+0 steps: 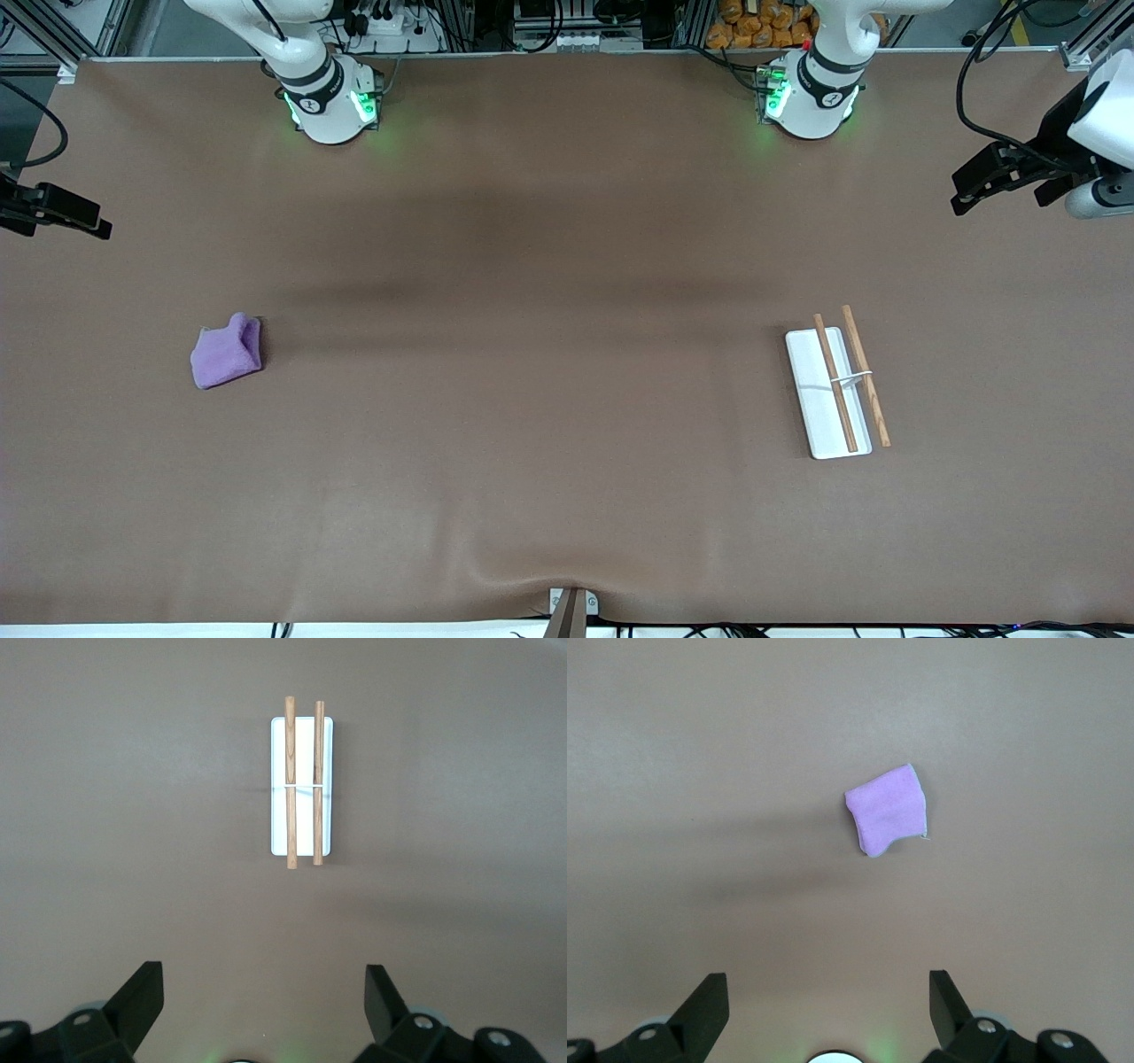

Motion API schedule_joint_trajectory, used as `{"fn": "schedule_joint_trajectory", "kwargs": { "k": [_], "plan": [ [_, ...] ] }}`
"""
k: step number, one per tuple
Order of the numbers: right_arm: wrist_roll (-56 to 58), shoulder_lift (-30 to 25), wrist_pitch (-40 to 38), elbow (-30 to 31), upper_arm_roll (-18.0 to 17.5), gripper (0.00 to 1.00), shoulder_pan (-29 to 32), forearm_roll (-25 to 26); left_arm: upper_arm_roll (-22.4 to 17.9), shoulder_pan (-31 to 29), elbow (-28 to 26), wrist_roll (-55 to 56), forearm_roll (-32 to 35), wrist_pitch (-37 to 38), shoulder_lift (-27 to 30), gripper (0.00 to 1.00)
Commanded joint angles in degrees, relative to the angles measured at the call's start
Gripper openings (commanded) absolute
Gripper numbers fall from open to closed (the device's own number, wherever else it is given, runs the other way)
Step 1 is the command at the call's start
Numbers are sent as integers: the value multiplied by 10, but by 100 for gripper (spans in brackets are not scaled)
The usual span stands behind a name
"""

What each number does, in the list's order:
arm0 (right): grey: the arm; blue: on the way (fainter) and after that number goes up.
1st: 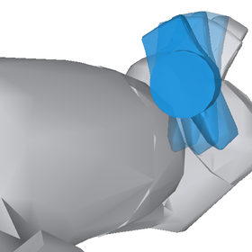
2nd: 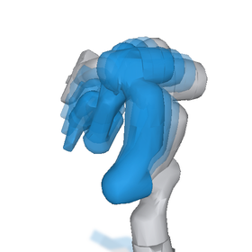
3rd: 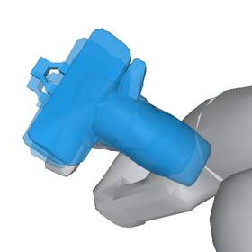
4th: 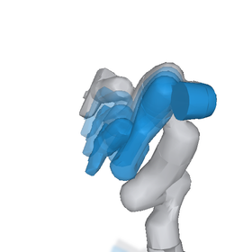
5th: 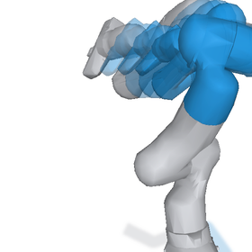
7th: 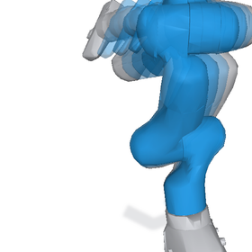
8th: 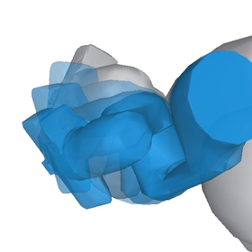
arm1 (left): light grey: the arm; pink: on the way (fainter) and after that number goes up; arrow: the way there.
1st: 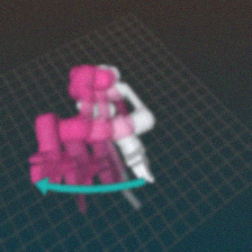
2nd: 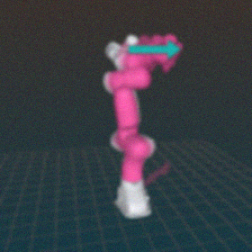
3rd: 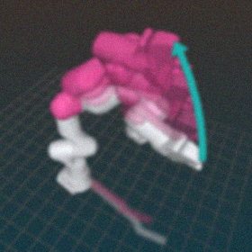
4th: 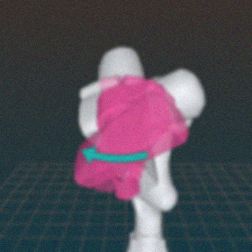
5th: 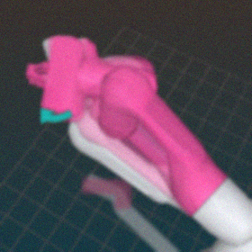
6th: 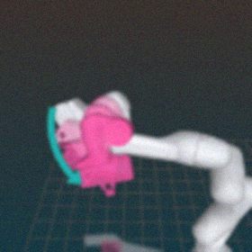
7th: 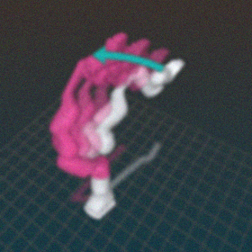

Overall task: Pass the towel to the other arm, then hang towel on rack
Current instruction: 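Move the right gripper down to the purple towel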

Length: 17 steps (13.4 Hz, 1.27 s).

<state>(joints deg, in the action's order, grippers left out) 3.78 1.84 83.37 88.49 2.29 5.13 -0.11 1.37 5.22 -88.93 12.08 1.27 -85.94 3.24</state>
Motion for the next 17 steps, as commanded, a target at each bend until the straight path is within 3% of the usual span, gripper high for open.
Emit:
{"fn": "schedule_joint_trajectory", "kwargs": {
  "k": [1, 8, 12, 17],
  "plan": [
    [-4, -2, -2, -2, -4, 100, 7, -3, 0, -6, 27, -1, -6, 9, -8, 100],
    [-4, 3, 3, 5, -4, 100, 15, -6, -1, -7, 18, -2, -2, 9, -17, 100],
    [-3, 46, 24, 9, -4, 100, 38, -7, -2, -7, 20, -20, -2, 3, -31, 100],
    [5, 97, 109, 68, -4, 100, 61, -7, -2, -8, 17, -17, 0, 8, -31, 100]
  ]
}}
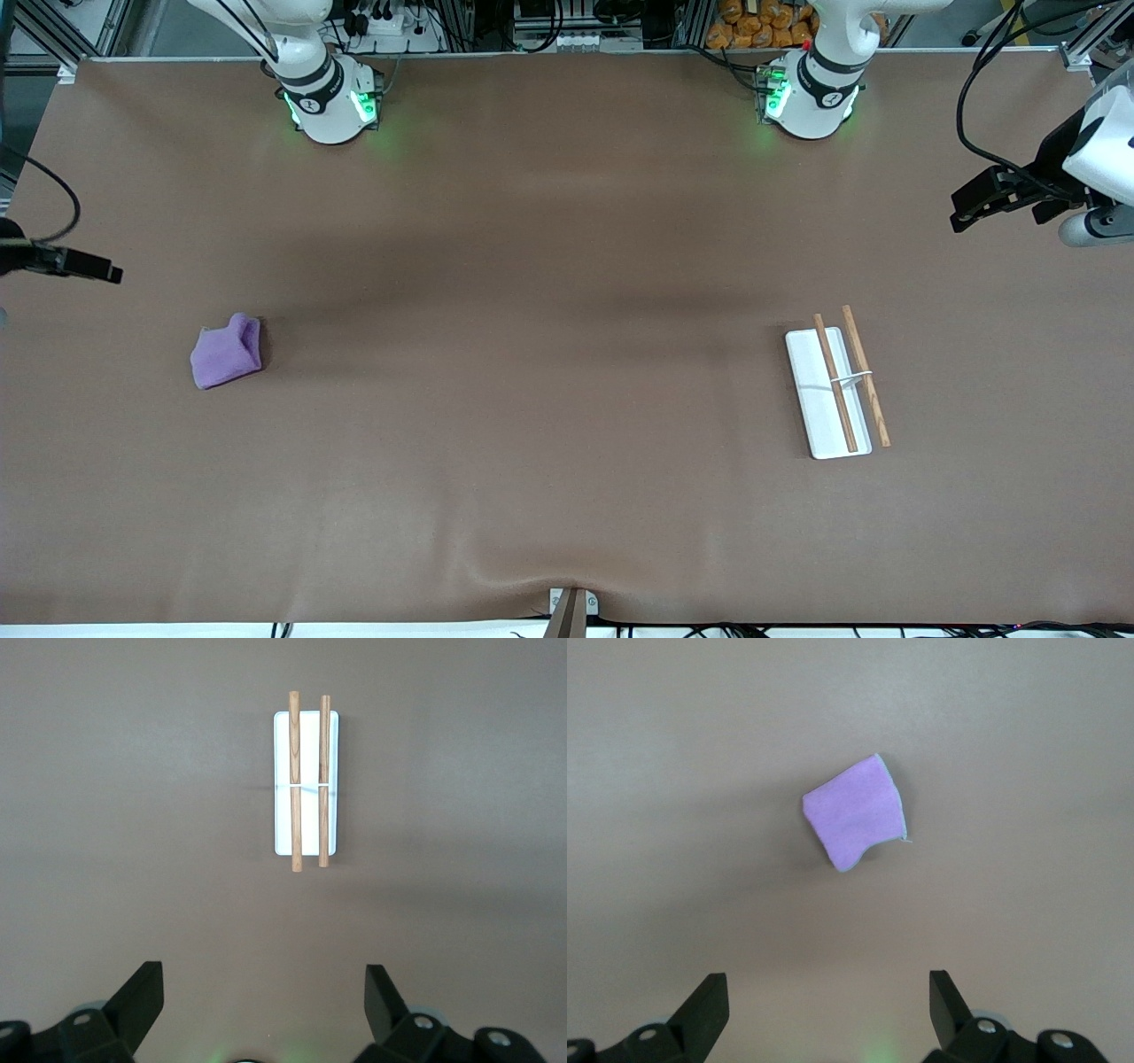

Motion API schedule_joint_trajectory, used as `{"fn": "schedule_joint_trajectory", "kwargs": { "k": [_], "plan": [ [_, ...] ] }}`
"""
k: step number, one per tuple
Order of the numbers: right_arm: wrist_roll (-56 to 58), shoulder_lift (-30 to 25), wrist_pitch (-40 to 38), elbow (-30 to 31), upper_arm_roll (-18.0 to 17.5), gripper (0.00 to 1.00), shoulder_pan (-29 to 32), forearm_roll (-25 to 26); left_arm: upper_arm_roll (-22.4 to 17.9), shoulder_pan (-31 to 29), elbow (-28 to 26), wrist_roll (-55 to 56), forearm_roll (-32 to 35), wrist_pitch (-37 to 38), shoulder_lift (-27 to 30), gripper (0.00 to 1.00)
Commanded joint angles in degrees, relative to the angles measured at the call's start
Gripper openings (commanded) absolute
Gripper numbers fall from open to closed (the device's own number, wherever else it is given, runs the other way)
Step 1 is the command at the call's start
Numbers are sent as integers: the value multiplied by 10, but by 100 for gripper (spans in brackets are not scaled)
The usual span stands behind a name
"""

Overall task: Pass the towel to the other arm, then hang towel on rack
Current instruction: 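Move the right gripper down to the purple towel, then close the right gripper on the purple towel's corner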

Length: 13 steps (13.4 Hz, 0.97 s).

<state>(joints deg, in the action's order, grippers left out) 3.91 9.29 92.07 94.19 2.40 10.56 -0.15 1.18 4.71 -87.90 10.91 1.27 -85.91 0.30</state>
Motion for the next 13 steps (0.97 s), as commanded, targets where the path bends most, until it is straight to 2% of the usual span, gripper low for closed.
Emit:
{"fn": "schedule_joint_trajectory", "kwargs": {
  "k": [1, 7, 11, 13],
  "plan": [
    [20, 40, 35, 12, -5, 100, 5, -6, 0, -3, 6, -6, 0, 8, -2, 100],
    [89, 129, 75, 21, -6, 100, -40, 6, 1, -2, 12, -7, -11, -3, -8, 100],
    [101, 149, 126, 72, -6, 100, -84, 78, 2, 2, 18, -6, 0, -3, -11, 100],
    [143, 171, 151, 81, -6, 100, -82, 82, 2, 6, 17, -1, -5, -3, -12, 100]
  ]
}}
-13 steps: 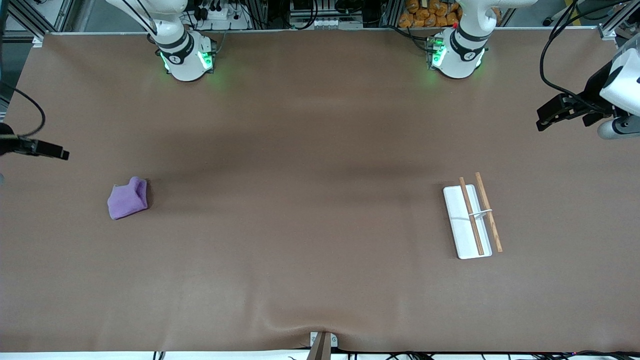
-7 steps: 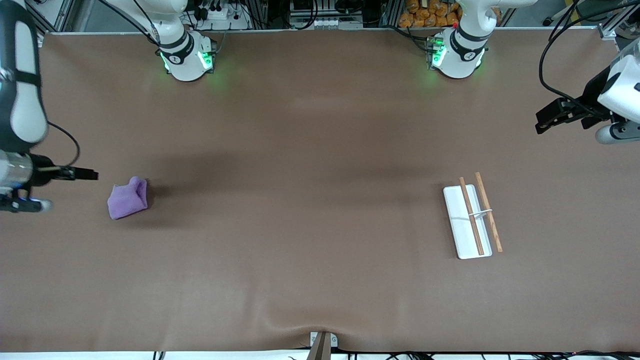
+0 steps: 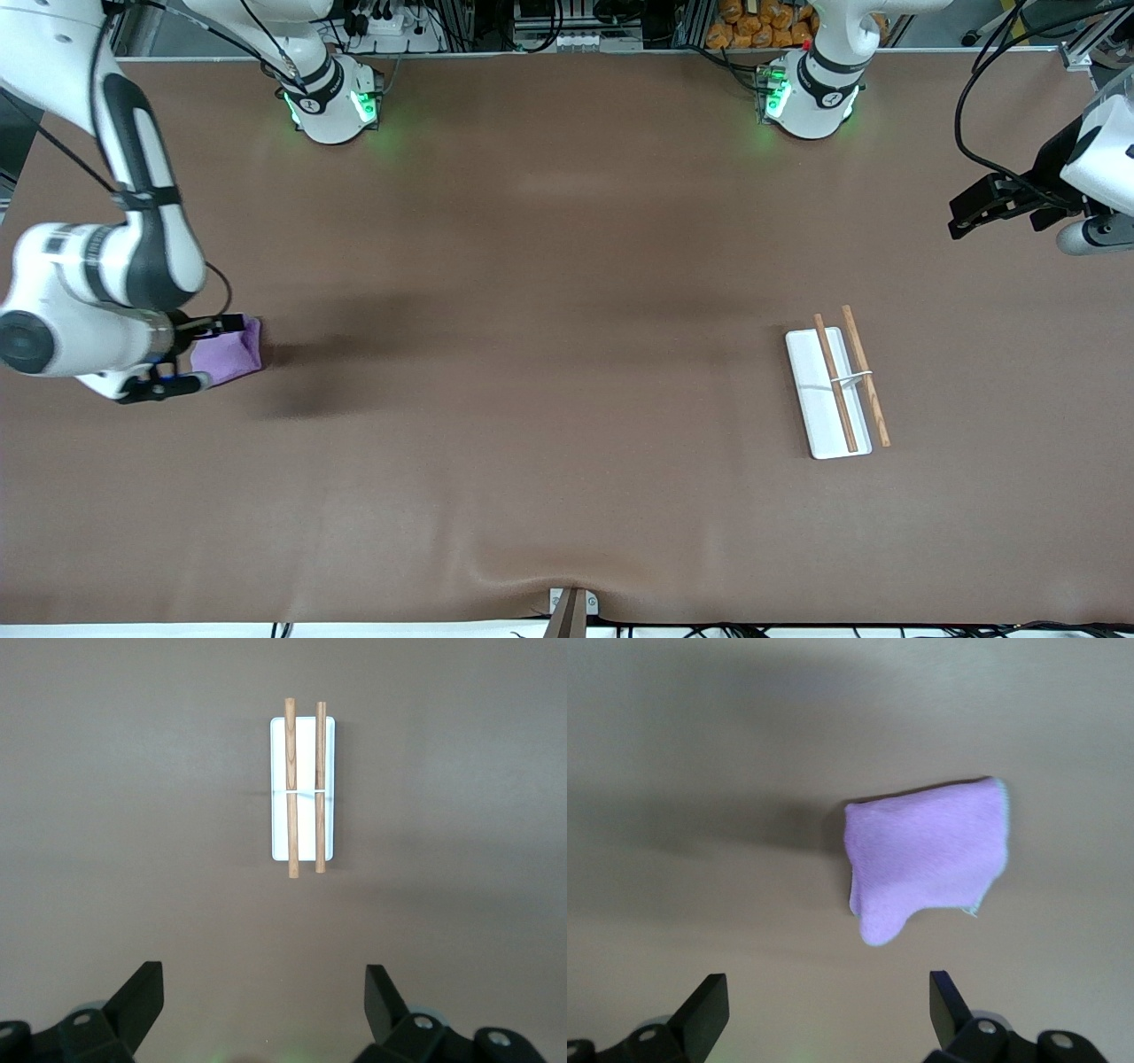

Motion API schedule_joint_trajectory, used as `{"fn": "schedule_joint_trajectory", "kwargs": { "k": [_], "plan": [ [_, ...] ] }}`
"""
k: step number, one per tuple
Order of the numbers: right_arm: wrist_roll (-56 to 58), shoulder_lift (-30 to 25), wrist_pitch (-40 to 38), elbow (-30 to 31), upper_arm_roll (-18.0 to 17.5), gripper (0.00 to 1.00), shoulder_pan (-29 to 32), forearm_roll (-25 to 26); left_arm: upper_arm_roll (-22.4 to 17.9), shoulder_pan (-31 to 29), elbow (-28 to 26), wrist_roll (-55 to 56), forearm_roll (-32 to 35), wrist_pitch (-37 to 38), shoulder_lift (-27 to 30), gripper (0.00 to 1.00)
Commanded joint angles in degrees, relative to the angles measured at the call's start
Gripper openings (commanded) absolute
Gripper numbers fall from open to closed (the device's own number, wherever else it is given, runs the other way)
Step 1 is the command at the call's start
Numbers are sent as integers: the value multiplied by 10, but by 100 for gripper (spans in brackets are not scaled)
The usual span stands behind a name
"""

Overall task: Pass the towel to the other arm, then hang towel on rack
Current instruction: 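Close the right gripper on the purple towel's corner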

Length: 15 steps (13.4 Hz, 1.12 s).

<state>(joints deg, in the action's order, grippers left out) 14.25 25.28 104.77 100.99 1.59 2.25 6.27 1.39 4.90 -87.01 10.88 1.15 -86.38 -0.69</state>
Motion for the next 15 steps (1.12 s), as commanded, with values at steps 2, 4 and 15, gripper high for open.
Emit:
{"fn": "schedule_joint_trajectory", "kwargs": {
  "k": [2, 4, 15],
  "plan": [
    [90, 34, 65, 13, 3, 100, 3, 42, 1, 3, 4, -4, -4, 4, -1, 100],
    [93, 34, 103, 45, 3, 100, 2, 52, 2, 4, 4, 2, -4, 7, 2, 100],
    [94, 29, 234, 126, 3, 100, 7, 116, 30, 4, -3, 6, -7, 30, -3, 100]
  ]
}}
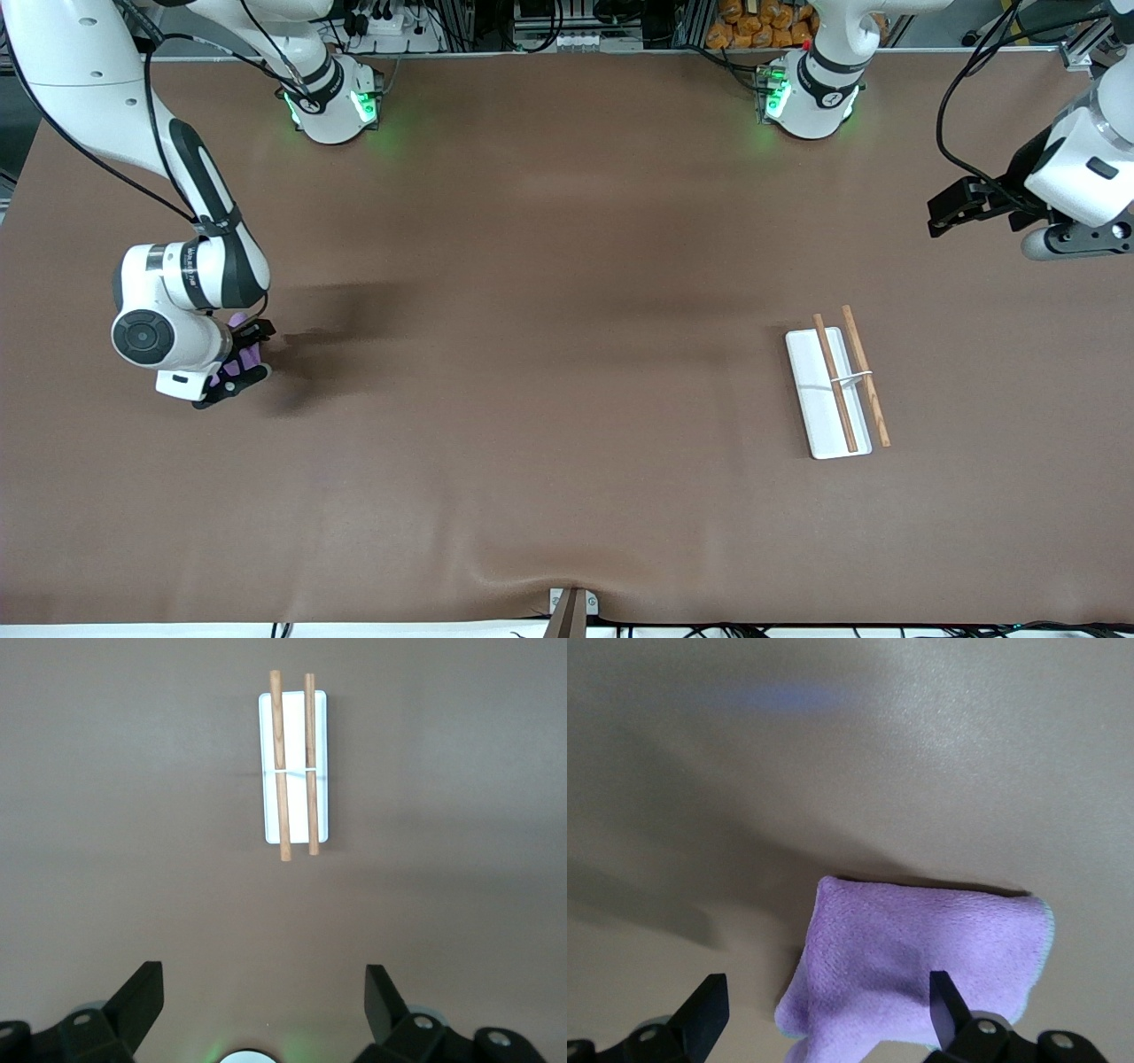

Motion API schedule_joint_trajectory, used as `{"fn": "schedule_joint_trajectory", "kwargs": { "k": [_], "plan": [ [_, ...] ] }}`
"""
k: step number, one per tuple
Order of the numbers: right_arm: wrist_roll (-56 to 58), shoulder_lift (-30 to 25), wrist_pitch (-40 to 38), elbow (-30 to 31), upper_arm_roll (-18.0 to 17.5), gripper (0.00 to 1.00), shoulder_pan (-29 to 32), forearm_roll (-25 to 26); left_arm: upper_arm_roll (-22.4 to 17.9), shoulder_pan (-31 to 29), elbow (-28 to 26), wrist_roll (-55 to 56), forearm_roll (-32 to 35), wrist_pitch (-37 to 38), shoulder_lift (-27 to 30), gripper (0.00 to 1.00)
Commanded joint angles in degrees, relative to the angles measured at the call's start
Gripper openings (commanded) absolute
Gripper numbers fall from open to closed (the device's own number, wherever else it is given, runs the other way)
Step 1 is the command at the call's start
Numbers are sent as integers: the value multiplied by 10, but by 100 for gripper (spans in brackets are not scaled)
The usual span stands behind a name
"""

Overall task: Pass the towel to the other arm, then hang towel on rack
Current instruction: 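Close the right gripper on the purple towel's corner, then lift the towel with the right gripper while the left gripper approaches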

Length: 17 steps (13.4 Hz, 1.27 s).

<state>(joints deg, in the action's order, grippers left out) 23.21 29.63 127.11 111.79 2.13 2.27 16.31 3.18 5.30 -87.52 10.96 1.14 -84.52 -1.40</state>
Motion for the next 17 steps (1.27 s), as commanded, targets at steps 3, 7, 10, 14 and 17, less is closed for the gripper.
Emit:
{"fn": "schedule_joint_trajectory", "kwargs": {
  "k": [3, 7, 10, 14, 17],
  "plan": [
    [3, -14, 7, 18, -3, 15, 23, 14, 22, 5, 7, 2, -10, 18, 4, 100],
    [-4, -16, 2, 17, -4, 0, 30, 8, 33, 1, 10, 33, -13, 63, 9, 100],
    [-6, -26, -16, 11, -5, 0, 29, 4, 26, -5, 20, 50, -10, 95, 11, 100],
    [-8, -64, -63, -10, -7, 0, 25, -5, 29, -13, 22, 44, 45, 110, 22, 100],
    [-6, -96, -120, -42, -9, 0, 22, -48, 31, -13, 23, 41, 51, 110, 32, 100]
  ]
}}
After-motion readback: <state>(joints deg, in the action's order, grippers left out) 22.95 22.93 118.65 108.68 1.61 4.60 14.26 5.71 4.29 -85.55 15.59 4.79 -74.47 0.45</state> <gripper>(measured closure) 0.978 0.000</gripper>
